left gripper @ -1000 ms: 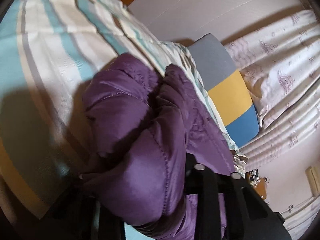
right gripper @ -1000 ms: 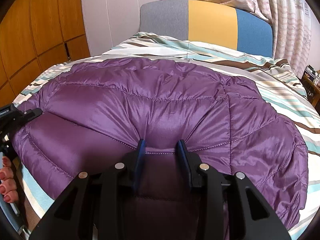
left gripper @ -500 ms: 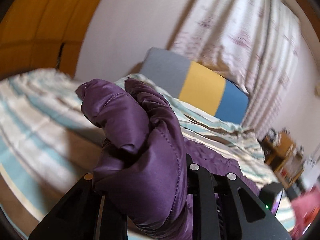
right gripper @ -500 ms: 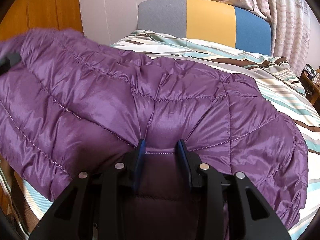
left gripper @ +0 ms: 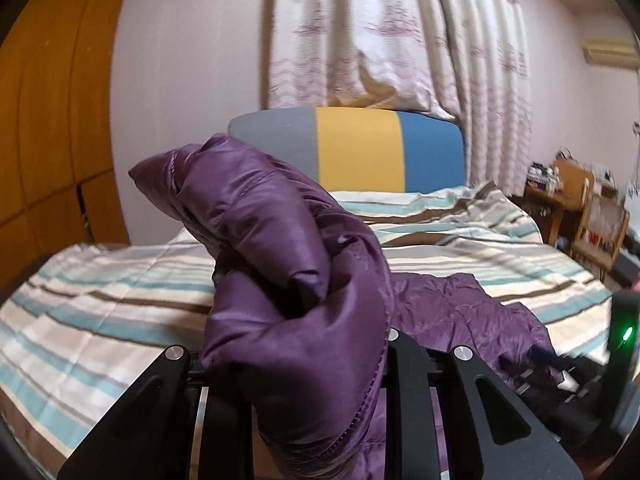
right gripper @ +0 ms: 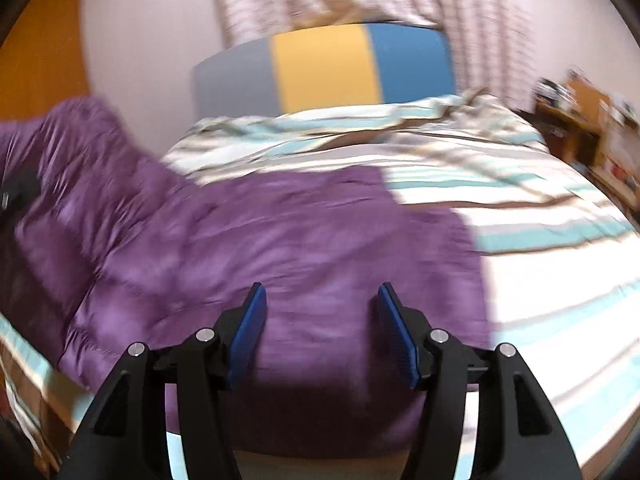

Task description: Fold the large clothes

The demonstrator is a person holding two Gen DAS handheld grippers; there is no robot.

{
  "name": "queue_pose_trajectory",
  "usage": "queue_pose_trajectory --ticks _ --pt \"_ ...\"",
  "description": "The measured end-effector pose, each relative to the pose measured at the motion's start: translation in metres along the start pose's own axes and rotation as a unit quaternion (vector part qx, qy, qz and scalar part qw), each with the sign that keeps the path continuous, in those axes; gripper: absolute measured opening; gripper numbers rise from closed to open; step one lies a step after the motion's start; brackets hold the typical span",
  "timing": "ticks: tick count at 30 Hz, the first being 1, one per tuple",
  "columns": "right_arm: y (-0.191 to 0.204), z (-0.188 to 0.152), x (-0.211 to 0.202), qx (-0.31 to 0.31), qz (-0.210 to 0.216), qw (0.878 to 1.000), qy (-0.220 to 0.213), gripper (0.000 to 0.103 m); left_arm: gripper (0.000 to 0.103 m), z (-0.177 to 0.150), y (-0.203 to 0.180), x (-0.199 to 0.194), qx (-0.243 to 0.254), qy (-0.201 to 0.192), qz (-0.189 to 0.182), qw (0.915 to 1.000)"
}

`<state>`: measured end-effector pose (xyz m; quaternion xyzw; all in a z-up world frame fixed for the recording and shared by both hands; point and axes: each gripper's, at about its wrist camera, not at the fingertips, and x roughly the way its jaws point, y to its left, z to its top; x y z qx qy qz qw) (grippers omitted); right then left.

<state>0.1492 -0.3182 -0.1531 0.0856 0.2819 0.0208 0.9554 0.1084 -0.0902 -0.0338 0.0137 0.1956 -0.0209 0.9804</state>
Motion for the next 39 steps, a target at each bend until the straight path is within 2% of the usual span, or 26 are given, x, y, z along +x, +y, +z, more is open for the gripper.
queue_pose_trajectory --ticks 5,11,19,28,33,37,39 --pt "-0.042 0.006 -0.017 0.023 -0.071 0.997 -0.008 0.064 0.022 0.003 -0.027 0.008 0.038 0.001 -0.013 0.9992" --pt "-0.083 0.013 -0.029 0.066 -0.102 0.993 -0.014 0.066 0.023 -0.002 -0.066 0.018 0.100 0.006 -0.021 0.9948" --pt "-0.105 0.015 -0.043 0.084 -0.123 0.989 -0.018 0.066 0.025 -0.015 -0.109 0.035 0.152 0.024 -0.050 0.9867" --pt "-0.121 0.012 -0.048 0.106 -0.145 0.984 -0.013 0.066 0.025 -0.025 -0.143 0.042 0.170 0.044 -0.080 0.9813" --pt "-0.130 0.010 -0.047 0.119 -0.150 0.981 -0.007 0.066 0.025 -0.034 -0.164 0.043 0.182 0.055 -0.114 0.9752" --pt "-0.132 0.009 -0.046 0.123 -0.155 0.980 -0.005 0.066 0.026 -0.049 -0.179 0.051 0.198 0.068 -0.127 0.9697" --pt "-0.133 0.009 -0.046 0.124 -0.157 0.980 -0.004 0.066 0.029 -0.056 -0.182 0.055 0.197 0.074 -0.139 0.9677"
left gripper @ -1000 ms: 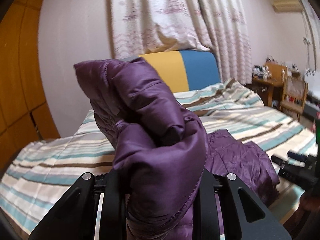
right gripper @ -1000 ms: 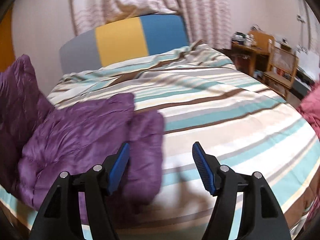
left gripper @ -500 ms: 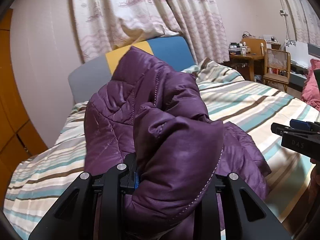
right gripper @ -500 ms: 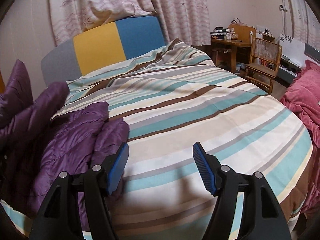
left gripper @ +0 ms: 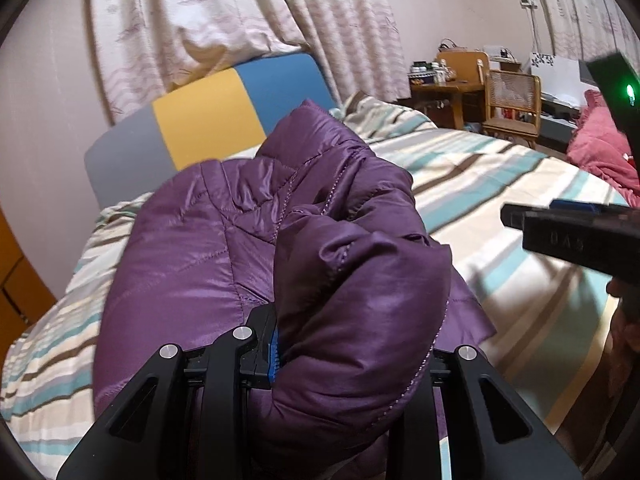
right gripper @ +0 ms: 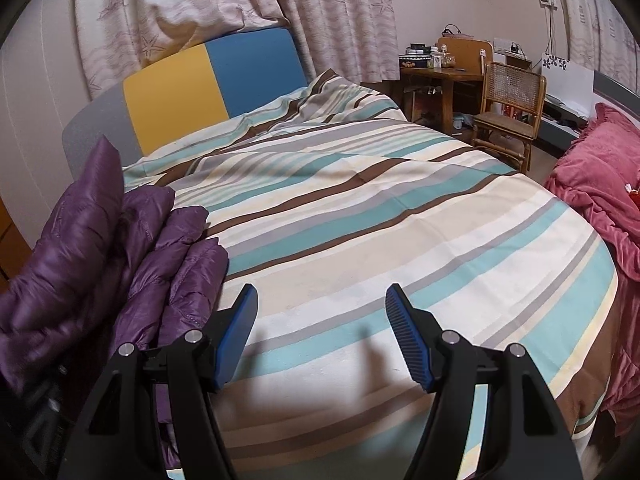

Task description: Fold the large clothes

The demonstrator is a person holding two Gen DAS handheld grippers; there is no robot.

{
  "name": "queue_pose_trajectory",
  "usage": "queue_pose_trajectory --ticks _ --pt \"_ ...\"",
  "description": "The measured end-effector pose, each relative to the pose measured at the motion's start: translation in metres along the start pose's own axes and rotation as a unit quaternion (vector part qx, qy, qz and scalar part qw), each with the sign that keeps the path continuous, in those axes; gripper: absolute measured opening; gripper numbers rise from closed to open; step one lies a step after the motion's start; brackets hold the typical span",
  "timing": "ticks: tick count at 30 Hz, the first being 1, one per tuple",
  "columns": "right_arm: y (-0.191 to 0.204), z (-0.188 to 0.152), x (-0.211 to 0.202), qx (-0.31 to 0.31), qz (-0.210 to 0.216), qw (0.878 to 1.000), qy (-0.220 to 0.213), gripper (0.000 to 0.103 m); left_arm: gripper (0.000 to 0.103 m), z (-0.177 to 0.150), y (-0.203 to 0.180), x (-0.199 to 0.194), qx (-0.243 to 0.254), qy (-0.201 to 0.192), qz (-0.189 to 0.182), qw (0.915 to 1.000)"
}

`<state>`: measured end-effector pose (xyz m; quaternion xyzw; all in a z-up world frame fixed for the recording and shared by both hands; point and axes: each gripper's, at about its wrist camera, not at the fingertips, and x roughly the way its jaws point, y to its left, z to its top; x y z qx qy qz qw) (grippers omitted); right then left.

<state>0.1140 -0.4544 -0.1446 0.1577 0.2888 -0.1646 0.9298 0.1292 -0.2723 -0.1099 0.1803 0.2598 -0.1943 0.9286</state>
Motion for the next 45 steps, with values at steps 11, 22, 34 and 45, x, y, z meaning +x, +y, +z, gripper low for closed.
queue_pose_trajectory --ticks 11,22,34,45 --pt "0.008 -0.003 0.002 -0.008 0.002 1.000 0.004 0.066 0.089 0.001 0.004 -0.013 -0.052 -0.010 -0.129 0.9902" --pt "0.016 0.001 -0.006 -0.017 0.015 1.000 -0.002 0.066 0.096 -0.008 0.074 -0.081 -0.161 -0.080 -0.131 0.9749" --pt "0.122 0.067 -0.053 -0.089 0.120 0.986 -0.070 0.069 0.096 -0.005 0.207 -0.009 -0.359 0.025 0.018 0.9330" --pt "0.212 0.085 0.046 -0.152 0.099 0.983 0.010 0.058 0.073 0.005 0.178 0.034 -0.285 0.081 -0.009 0.9549"
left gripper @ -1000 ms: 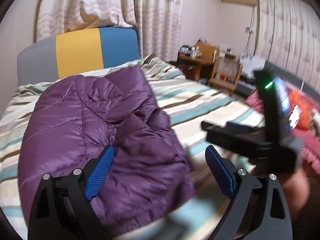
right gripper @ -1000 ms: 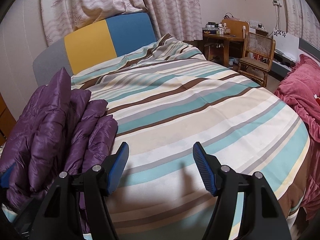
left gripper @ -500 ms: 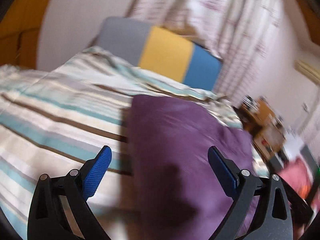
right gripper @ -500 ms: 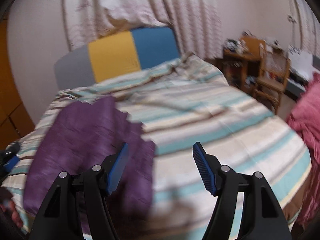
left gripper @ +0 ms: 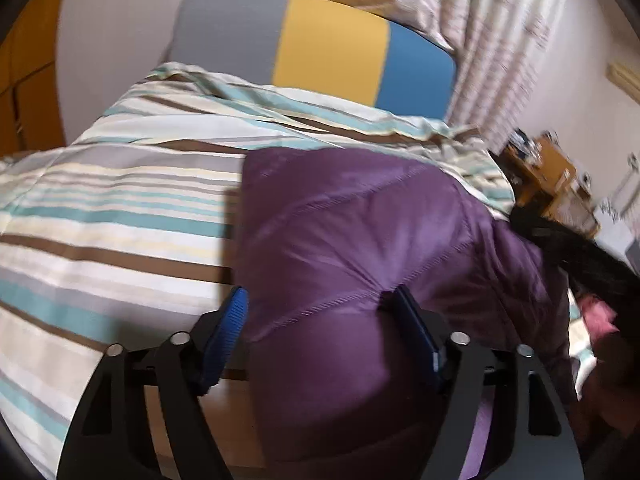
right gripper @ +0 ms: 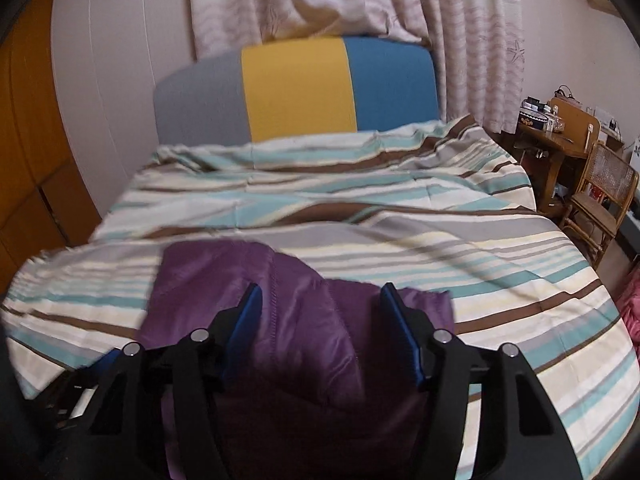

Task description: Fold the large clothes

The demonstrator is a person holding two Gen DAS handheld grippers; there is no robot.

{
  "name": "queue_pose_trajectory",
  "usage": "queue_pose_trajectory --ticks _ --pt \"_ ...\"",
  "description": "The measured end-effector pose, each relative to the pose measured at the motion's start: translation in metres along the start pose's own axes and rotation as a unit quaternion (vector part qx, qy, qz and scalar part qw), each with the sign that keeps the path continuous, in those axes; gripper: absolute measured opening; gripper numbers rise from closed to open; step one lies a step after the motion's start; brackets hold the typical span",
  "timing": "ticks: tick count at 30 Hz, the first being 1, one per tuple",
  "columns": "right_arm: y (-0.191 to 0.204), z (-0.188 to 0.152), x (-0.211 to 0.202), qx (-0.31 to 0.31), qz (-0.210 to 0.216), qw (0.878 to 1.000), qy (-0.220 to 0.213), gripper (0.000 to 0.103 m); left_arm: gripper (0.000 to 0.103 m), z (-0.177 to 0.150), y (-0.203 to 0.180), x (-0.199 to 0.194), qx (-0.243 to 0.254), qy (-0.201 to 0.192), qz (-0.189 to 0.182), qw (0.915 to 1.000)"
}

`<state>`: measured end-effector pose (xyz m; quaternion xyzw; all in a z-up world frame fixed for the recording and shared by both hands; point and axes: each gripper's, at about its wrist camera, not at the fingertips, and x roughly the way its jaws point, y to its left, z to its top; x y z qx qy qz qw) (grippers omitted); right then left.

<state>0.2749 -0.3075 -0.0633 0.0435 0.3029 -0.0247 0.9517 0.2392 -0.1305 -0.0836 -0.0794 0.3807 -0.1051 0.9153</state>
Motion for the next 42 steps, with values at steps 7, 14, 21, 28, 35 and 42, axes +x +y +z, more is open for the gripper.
queue_pose_trajectory --ticks 7,14,21,28,35,42 --pt "-0.047 -0.039 0.026 0.019 -0.018 1.000 0.017 0.057 0.073 -0.005 -0.033 0.010 0.064 -0.006 0.009 0.9979" --pt "-0.070 -0.064 0.036 0.025 -0.025 0.999 0.018 0.058 0.073 -0.015 -0.046 0.020 0.110 -0.009 0.022 0.9937" --pt "-0.074 -0.076 0.064 0.039 -0.022 0.998 0.038 0.058 0.075 -0.017 -0.044 0.042 0.113 -0.001 0.026 0.9932" --pt "-0.076 -0.075 0.069 0.041 -0.016 0.998 0.043 0.060 0.080 -0.013 -0.048 0.040 0.107 0.013 0.033 0.9937" --pt "-0.077 -0.076 0.059 0.046 -0.015 0.998 0.028 0.060 0.085 0.024 -0.050 0.027 0.062 0.016 0.050 0.9967" --pt "-0.075 -0.071 0.059 0.033 -0.011 0.998 0.058 0.063 0.085 0.046 -0.057 0.069 0.081 0.056 0.101 0.9900"
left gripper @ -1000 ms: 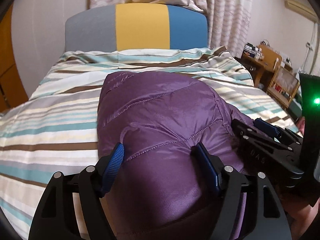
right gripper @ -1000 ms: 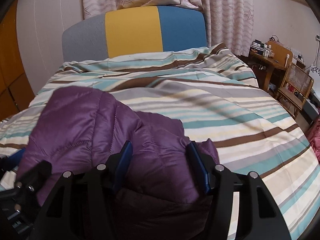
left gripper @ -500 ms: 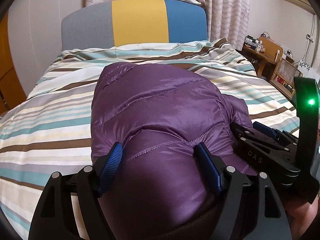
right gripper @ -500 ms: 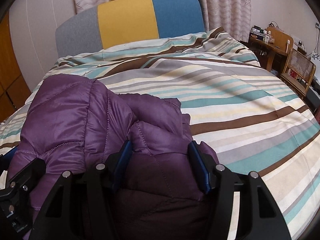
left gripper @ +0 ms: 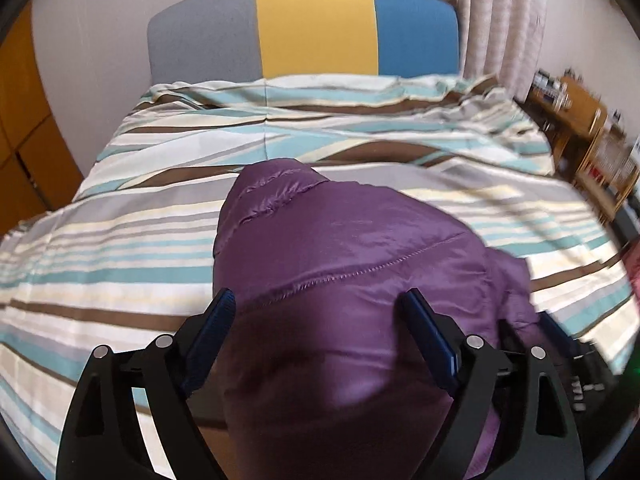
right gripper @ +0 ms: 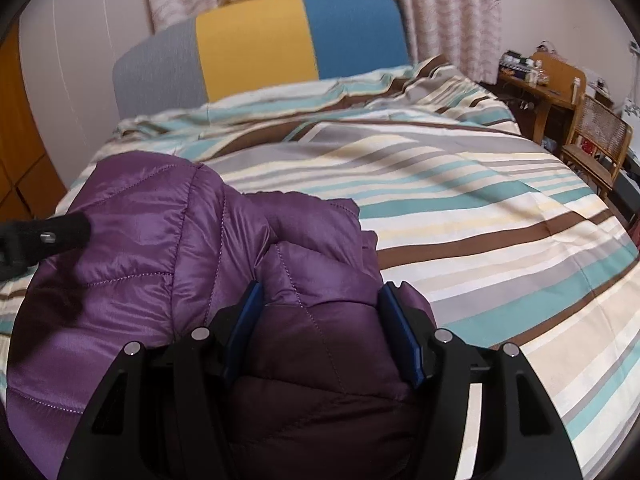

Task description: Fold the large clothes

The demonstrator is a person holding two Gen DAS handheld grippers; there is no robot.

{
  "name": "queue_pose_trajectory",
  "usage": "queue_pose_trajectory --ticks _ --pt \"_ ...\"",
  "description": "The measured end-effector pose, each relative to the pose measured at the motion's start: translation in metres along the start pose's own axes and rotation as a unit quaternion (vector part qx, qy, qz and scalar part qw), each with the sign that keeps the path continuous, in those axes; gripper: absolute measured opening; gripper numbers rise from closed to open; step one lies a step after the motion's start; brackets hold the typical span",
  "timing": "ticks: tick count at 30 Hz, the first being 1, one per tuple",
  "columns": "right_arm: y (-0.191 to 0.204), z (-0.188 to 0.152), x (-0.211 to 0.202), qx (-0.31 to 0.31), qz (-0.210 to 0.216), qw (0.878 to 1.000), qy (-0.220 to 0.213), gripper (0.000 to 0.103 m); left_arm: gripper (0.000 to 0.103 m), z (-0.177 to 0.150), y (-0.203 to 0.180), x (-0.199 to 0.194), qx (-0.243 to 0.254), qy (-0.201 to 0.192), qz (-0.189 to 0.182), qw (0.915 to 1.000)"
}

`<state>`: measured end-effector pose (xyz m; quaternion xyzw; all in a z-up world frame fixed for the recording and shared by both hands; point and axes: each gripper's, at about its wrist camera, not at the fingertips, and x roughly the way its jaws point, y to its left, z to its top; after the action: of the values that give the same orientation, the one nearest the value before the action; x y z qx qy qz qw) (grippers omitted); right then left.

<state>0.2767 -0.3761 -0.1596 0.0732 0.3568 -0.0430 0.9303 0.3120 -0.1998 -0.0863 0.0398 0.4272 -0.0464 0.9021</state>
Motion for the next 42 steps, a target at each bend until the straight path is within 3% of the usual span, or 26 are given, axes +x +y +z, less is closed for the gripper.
queue_pose_trajectory --ticks 4,15,19,23,27,32,37,42 --pt "-0.003 0.008 0.006 -0.023 -0.011 1.000 0.014 0.076 0.092 -0.007 0.004 0.022 -0.010 0.014 0.005 0.9998" --pt "-0.010 0.006 0.029 -0.007 -0.007 1.000 0.013 0.076 0.097 -0.016 0.003 0.054 -0.013 0.020 0.011 0.9997" --pt "-0.012 0.004 0.028 -0.005 0.000 1.000 0.005 0.076 0.097 -0.020 0.005 0.041 -0.013 0.008 0.004 0.9999" --pt "-0.015 0.003 0.017 -0.001 0.005 1.000 -0.017 0.080 0.097 -0.043 0.009 0.001 -0.011 -0.024 -0.034 0.9991" --pt "-0.014 -0.001 -0.012 -0.005 0.003 0.999 -0.048 0.081 0.099 -0.080 0.015 -0.034 -0.012 -0.058 -0.078 0.9952" --pt "-0.019 -0.025 -0.073 0.025 0.029 0.996 -0.076 0.081 0.099 -0.121 0.022 -0.069 -0.009 -0.103 -0.080 0.9914" --pt "-0.014 -0.052 -0.087 0.003 0.003 0.998 -0.065 0.081 0.100 -0.131 0.016 -0.072 -0.003 -0.100 -0.070 0.9926" --pt "-0.023 -0.063 -0.068 0.034 -0.005 0.999 -0.041 0.086 0.100 -0.126 0.004 -0.049 0.019 -0.051 -0.068 0.9962"
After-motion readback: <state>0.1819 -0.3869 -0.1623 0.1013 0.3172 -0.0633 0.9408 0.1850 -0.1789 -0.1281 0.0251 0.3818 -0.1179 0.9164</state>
